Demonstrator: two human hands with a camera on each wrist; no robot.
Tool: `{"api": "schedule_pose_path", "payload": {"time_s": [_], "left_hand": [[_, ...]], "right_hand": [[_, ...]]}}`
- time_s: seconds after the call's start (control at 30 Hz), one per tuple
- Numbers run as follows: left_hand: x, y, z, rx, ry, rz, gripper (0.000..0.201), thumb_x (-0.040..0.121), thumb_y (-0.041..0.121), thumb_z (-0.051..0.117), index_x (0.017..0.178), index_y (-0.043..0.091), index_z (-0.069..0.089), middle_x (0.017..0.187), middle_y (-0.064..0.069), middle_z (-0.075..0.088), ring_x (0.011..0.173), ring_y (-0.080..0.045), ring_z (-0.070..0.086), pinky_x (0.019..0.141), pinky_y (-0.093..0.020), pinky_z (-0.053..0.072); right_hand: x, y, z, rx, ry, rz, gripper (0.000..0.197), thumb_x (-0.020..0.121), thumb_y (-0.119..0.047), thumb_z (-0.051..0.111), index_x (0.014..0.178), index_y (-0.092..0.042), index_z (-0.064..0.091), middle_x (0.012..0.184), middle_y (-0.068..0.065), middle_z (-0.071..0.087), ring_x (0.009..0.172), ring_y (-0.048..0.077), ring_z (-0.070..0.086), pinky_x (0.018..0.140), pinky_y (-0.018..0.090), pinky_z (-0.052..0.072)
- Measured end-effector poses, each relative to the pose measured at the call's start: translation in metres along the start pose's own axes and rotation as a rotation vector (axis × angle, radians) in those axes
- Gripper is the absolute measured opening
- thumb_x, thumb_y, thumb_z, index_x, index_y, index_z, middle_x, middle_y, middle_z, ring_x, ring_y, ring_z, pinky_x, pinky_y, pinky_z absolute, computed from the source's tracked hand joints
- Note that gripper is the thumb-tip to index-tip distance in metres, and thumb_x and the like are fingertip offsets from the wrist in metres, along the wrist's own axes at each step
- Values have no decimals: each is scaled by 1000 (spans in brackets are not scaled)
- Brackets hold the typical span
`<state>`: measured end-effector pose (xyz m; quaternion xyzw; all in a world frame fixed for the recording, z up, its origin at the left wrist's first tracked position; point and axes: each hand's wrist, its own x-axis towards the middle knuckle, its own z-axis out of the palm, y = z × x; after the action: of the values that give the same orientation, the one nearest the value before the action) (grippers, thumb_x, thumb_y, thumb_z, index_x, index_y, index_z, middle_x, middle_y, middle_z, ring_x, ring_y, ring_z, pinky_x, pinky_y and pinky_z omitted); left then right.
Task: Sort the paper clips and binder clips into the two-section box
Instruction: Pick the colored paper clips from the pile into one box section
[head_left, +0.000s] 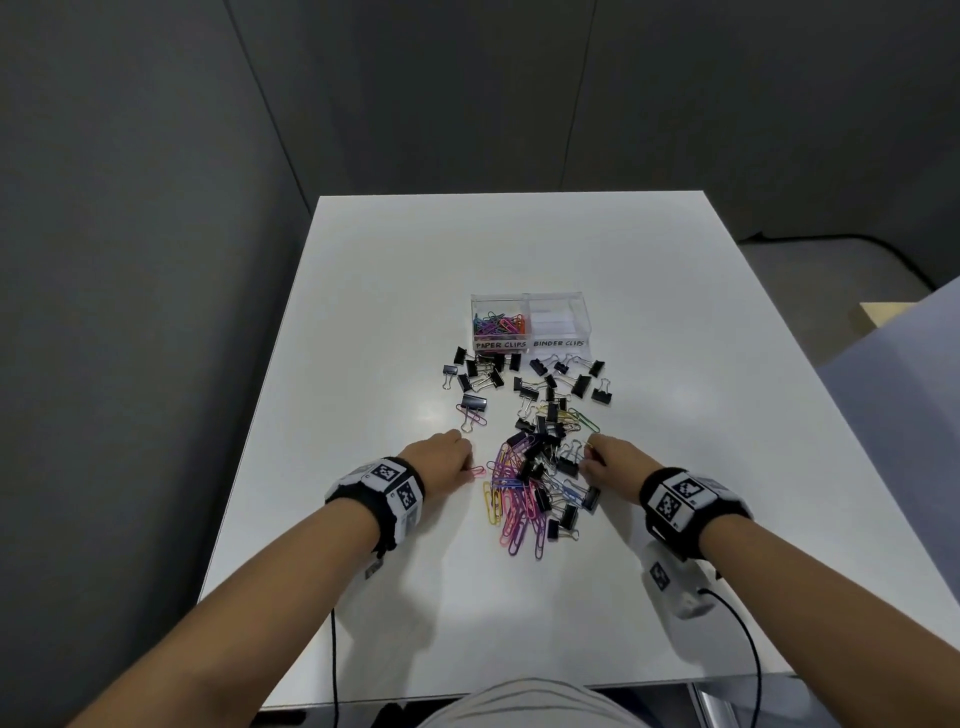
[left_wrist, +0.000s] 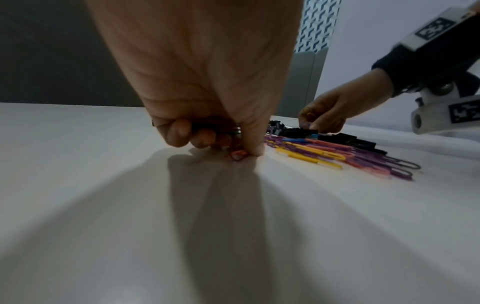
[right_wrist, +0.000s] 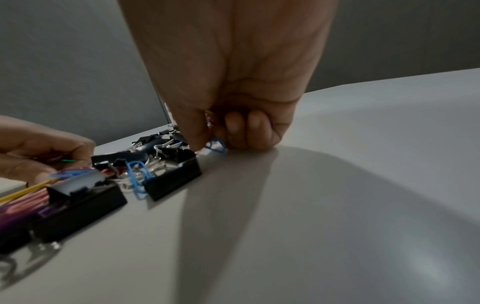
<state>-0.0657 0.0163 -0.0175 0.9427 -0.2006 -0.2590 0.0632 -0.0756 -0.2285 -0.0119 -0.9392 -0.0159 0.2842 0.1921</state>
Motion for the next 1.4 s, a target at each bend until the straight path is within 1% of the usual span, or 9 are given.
{"api": "schedule_pose_path", "payload": {"time_s": [0.1,0.23,0.33,0.43,0.53,0.8,0.97,1.17,1.4], "left_hand": [[2,-3,1,34,16,20,28,98,27,43,114,6,52,124,-11,50,113,-26,51,93,-35,43],[4,-1,-4,94,20,27,31,101,21,31,121,3,48,126,-15,51,113,-30,52,92,-38,42],[5,-2,-8,48,31,20,33,102,21,27,124,4,46,127,-15,50,110,-30,55,92,-38,42],[7,-4,-12,-34,51,-6,28,100,16,30,122,7,44,128,-15,48,106,-32,57,91,-39,43],[9,-2,-15,-103,47,-56,26,98,14,30,119,9,43,122,-14,57,103,-30,57,88,-36,42],[1,28,-10,21,-54,198,48,87,50,55,116,13,45,87,1,57,76,-17,52,70,-23,41],[9,29,-12,36,0,187,37,93,36,52,118,12,44,106,-7,64,95,-23,61,79,-29,47],[9,17,-23,74,79,214,35,94,33,49,124,14,44,112,-4,63,99,-22,60,78,-27,45],[-4,12,-10,162,-75,291,37,88,27,53,124,18,48,117,-4,60,105,-25,58,83,-32,46]], "right_hand": [[2,3,-6,61,42,-12,12,99,-17,37,89,-10,35,69,0,44,75,20,44,55,21,30],[1,6,-16,93,32,-17,18,98,-10,33,115,-9,39,89,17,60,73,21,50,68,30,39],[-3,1,-19,73,-47,-56,14,96,-8,33,106,-17,39,81,4,54,62,13,43,63,27,36],[-12,-6,-13,-80,-121,-132,4,97,-20,37,94,-21,37,73,-6,48,68,17,45,57,23,33],[-23,-10,-6,-352,-170,-231,21,93,-39,47,97,-19,43,82,2,57,72,18,47,57,24,34],[-6,-5,-6,-268,-160,-213,25,92,-36,51,103,-15,43,94,6,60,77,19,49,67,27,37],[7,-6,-9,-168,-59,-147,26,94,-32,48,111,-12,45,105,10,64,86,25,57,74,34,44],[7,2,-18,-254,36,-121,30,94,-38,47,111,-14,51,93,6,60,79,19,51,69,28,40],[-5,1,-11,-401,-20,-73,32,86,-48,52,88,-16,49,82,-1,52,76,20,50,66,27,40]]}}
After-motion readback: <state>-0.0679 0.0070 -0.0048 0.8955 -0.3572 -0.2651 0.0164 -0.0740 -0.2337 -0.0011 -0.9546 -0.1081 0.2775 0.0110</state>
